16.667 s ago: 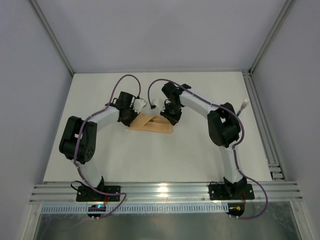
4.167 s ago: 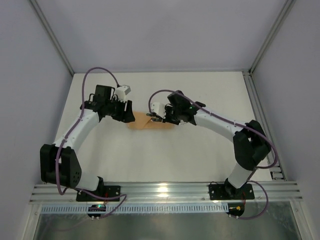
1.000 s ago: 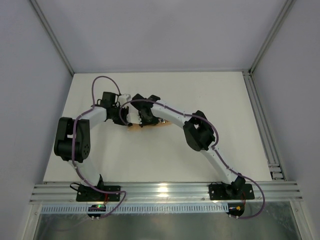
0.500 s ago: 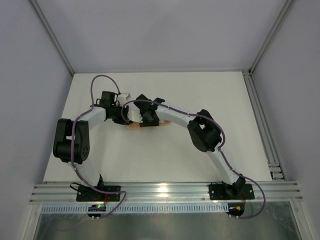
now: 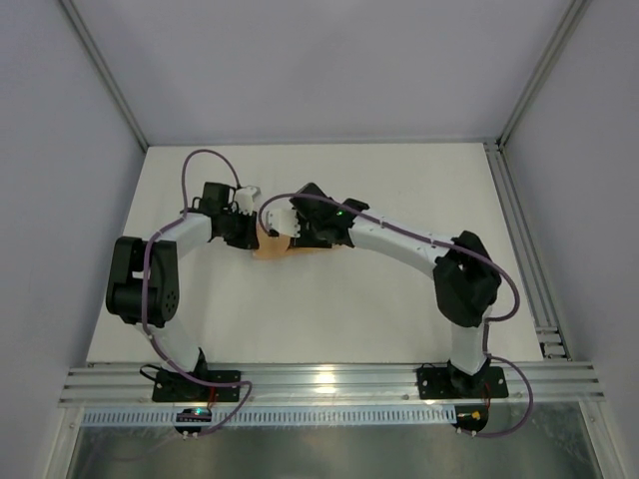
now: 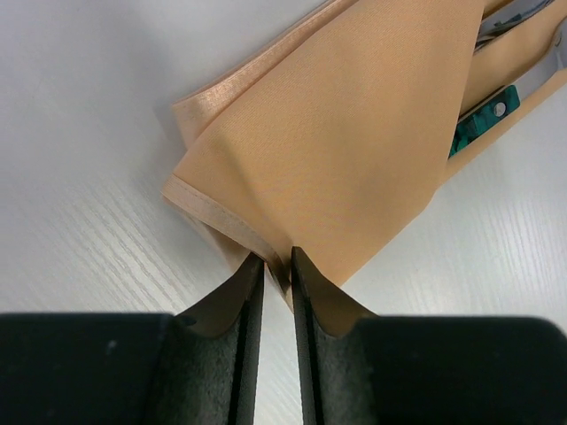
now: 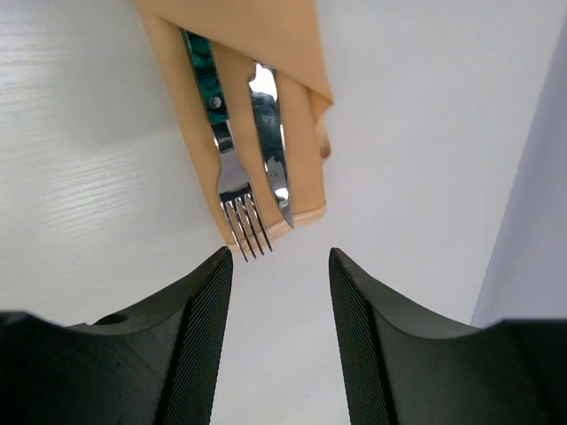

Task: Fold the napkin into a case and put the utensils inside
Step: Stuff the fork into the folded napkin.

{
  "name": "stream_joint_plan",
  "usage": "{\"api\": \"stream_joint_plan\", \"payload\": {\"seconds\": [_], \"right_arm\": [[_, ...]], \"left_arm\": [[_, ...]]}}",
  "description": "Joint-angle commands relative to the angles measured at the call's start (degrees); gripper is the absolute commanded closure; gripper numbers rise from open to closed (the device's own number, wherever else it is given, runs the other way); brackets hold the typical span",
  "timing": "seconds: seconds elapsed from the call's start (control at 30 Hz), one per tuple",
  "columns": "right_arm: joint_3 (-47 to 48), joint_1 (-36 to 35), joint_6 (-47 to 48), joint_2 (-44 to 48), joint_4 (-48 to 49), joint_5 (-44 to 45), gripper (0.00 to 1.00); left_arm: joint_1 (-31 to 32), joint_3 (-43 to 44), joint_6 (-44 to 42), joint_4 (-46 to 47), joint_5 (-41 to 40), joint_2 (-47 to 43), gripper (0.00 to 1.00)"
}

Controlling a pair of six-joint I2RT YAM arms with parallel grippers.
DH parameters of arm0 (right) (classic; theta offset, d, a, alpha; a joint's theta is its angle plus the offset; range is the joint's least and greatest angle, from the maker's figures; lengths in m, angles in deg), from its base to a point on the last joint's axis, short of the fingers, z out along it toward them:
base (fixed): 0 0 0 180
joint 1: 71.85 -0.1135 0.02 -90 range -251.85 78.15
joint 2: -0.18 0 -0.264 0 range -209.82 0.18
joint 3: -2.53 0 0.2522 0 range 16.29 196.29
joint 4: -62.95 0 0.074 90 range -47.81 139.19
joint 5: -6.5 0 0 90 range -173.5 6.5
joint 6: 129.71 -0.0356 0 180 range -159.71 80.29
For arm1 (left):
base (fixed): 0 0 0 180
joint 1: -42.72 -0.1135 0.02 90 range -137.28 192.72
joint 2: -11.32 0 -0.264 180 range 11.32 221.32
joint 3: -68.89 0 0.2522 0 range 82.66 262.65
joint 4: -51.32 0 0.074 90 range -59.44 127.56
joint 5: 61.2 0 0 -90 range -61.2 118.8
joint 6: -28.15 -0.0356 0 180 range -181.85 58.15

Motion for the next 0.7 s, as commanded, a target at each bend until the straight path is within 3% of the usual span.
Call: {"api": "stream_joint_plan", "payload": {"seconds": [0.0, 0.07, 0.1, 0.17, 0.2, 0.23, 0.6, 0.67], "right_arm": [[-4.7, 1.3, -9.0, 8.1, 6.4, -2.9, 0.48], [-6.4, 5.4, -16.5, 9.4, 8.6, -6.6, 0.48], [-7.4, 7.7, -27.1, 9.4, 11.0, -7.9, 0.49], [-7.3, 15.0, -38.9, 8.1, 12.4, -14.0, 0.59], [-6.6, 17.2, -49.2, 7.0, 12.2, -16.0, 0.67], [-6.4, 18.8, -52.8, 4.9, 12.0, -17.9, 0.7], [-13.4, 21.0, -59.3, 1.7, 18.1, -19.2, 0.72], [-14.5, 21.0, -59.8, 1.8, 19.1, -19.6, 0.76]], "left_arm": [[-0.4, -0.1, -0.9, 0.2, -0.3, -2.2, 0.8], [-0.3, -0.2, -0.8, 0.2, -0.4, -2.5, 0.78], [-0.4, -0.2, -0.8, 0.1, -0.7, -2.8, 0.78], [-0.4, -0.3, -0.8, 0.1, -0.7, -3.1, 0.78], [-0.4, -0.3, -0.7, 0.1, -0.8, -3.4, 0.78], [-0.4, -0.4, -0.8, 0.0, -0.8, -3.5, 0.78], [-0.4, -1.8, -1.3, 0.4, -1.1, -3.6, 0.79], [-0.5, -1.9, -1.4, 0.4, -1.2, -3.5, 0.81]]}}
